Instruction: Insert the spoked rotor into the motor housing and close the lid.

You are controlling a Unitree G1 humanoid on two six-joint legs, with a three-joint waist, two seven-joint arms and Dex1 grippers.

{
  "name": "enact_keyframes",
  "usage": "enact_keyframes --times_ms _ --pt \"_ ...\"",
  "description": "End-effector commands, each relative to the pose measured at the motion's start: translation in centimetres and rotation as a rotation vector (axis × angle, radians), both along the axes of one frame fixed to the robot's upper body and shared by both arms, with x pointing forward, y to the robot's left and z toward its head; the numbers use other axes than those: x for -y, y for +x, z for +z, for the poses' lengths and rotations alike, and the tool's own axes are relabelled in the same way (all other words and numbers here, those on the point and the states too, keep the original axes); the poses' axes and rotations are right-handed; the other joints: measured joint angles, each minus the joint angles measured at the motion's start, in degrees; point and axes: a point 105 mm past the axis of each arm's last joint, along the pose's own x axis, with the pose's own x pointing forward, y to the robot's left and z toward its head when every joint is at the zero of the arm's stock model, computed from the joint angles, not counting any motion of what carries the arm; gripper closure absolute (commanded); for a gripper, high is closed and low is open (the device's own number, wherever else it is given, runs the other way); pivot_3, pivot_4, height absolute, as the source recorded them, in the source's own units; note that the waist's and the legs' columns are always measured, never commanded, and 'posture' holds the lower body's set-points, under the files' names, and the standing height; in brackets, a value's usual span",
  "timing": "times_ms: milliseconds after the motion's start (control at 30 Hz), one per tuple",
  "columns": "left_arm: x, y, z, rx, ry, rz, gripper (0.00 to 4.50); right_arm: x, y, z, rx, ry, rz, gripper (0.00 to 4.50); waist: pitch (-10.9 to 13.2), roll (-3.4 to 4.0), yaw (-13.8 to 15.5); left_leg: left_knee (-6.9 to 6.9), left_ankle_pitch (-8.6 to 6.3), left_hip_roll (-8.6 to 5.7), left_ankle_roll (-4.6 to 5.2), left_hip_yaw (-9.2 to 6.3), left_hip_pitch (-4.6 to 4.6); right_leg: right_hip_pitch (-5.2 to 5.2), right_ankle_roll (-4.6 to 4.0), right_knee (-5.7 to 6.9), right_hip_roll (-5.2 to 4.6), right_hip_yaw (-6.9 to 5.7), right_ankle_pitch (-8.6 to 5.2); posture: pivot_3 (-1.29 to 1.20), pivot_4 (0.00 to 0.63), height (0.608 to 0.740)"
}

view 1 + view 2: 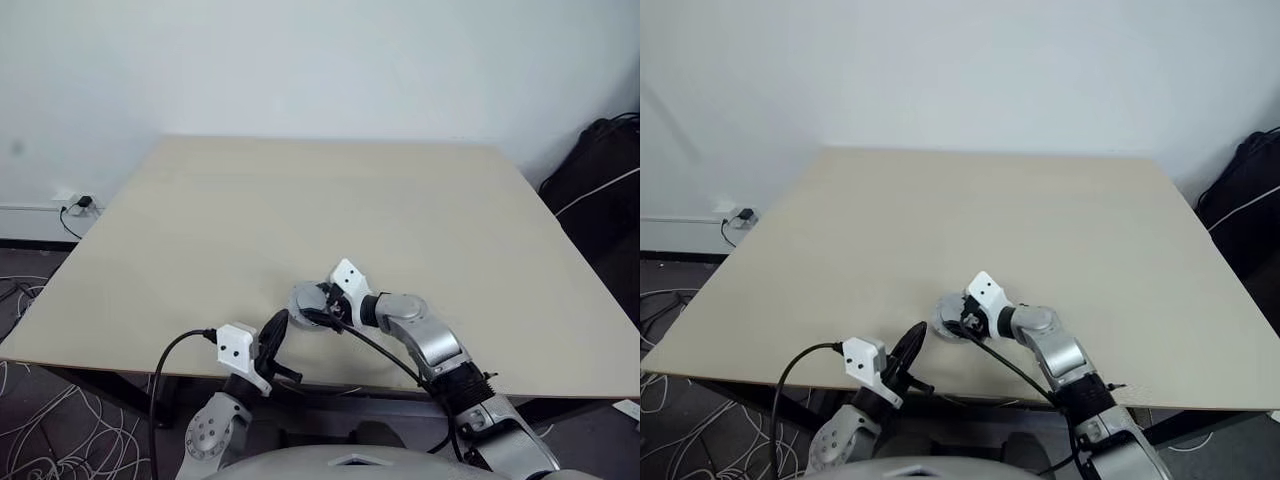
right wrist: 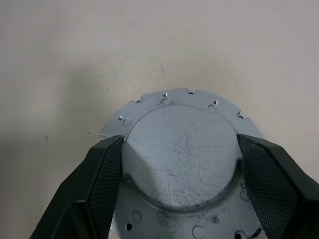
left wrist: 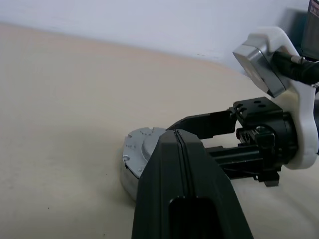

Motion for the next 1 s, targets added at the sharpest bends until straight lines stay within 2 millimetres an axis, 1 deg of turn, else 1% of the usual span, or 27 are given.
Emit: enact_keyframes --times_ms 33,233,467,667,733,867,1000 --pt "0.4 0.4 1.6 0.05 -0.01 -0.006 4.5 0.2 -0.6 0.1 0.001 -0.005 0.007 1.26 0.03 0.0 0.06 0.0 0.0 0.0 0.0 0.0 -0.04 -0.02 0.0 -0.01 0.0 -0.01 0.0 0.0 0.0 0.74" --pt "0.6 1.0 1.7 0.048 -0.011 -0.016 4.5 0.6 -0.6 -0.2 -0.004 -0.035 0.003 1.26 0.07 -0.03 0.1 0.0 0.0 0.0 0.0 0.0 -0.07 -0.04 -0.07 -0.05 0.0 -0.02 -0.04 0.0 0.0 0.74" --pt "0.9 1.6 2.3 0.05 -0.009 -0.006 4.5 0.1 -0.1 0.5 0.054 -0.009 -0.006 1.26 0.18 -0.11 0.09 0.0 0.0 0.0 0.0 0.0 -0.07 -0.04 -0.07 -0.06 0.0 -0.02 -0.04 0.0 0.0 0.74" --pt "0.9 2.3 2.8 0.052 -0.008 -0.005 4.5 0.0 0.3 0.6 0.088 -0.013 -0.016 1.26 0.25 -0.16 0.0 0.0 0.0 0.0 0.0 0.0 -0.07 -0.04 -0.06 -0.03 0.02 -0.03 -0.04 0.0 0.0 0.74" --pt "0.6 2.4 2.8 0.049 -0.006 -0.004 4.5 0.1 0.3 0.5 0.09 -0.017 -0.021 1.26 0.28 -0.17 -0.01 0.0 0.0 0.0 0.0 0.0 -0.07 -0.05 -0.06 -0.03 0.02 -0.02 -0.04 0.0 0.0 0.74" --pt "-0.7 2.5 1.9 0.036 -0.001 -0.001 4.5 0.3 0.6 0.3 0.109 -0.039 -0.031 1.26 0.32 -0.2 -0.04 0.0 0.01 0.0 -0.01 0.0 -0.07 -0.05 -0.06 -0.01 0.02 -0.02 -0.04 0.0 0.0 0.74" --pt "-2.0 2.3 0.5 0.02 0.001 0.001 4.5 0.3 0.5 0.0 0.093 -0.055 -0.016 1.26 0.33 -0.18 -0.03 0.0 0.01 0.0 -0.02 0.0 -0.05 -0.05 -0.06 0.03 0.02 -0.03 -0.04 0.0 0.0 0.74"
